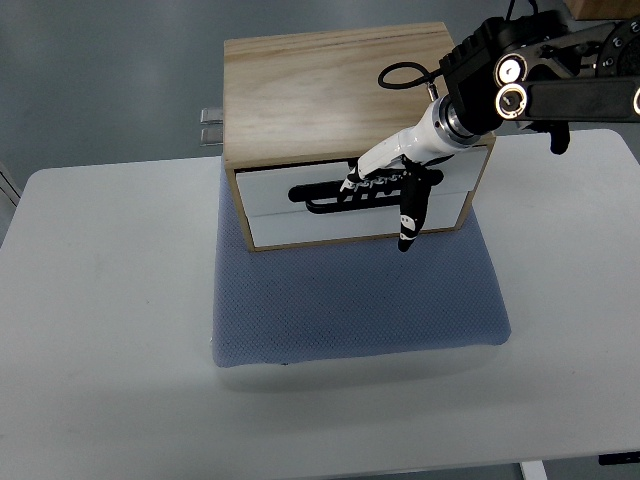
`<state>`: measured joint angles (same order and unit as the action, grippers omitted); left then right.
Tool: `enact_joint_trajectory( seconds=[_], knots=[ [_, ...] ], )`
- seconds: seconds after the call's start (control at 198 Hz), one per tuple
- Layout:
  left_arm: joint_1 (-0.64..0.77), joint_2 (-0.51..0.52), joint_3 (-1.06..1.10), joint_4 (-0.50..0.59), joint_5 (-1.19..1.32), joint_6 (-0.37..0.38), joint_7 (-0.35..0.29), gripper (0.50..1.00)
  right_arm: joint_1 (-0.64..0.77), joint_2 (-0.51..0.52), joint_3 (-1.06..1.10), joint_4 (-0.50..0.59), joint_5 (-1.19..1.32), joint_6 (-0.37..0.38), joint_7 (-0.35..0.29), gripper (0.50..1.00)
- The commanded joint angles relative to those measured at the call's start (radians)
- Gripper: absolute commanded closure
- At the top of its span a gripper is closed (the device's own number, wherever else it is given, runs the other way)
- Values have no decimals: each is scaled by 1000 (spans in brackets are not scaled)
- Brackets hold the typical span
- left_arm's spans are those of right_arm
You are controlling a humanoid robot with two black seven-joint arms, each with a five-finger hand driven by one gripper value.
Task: Open wood drawer with right hand
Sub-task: 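Pull the handle toward the robot with the right hand, sliding the drawer out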
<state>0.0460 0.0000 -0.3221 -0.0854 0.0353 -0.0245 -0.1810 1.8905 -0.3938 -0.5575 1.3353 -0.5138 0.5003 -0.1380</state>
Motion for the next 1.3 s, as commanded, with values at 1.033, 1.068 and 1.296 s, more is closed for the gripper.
enact_joint_trajectory(
  seconds=[1.033, 1.068, 1.296],
  knots=[
    [0, 0, 0, 0, 0, 0, 0, 500, 84, -62, 14, 110, 9, 111, 15, 558],
    [0, 0, 0, 0, 0, 0, 0, 500, 85, -63, 14, 110, 9, 111, 15, 558],
    [0, 0, 0, 0, 0, 0, 0, 500, 99, -83, 14, 136, 11, 111, 18, 558]
  ],
)
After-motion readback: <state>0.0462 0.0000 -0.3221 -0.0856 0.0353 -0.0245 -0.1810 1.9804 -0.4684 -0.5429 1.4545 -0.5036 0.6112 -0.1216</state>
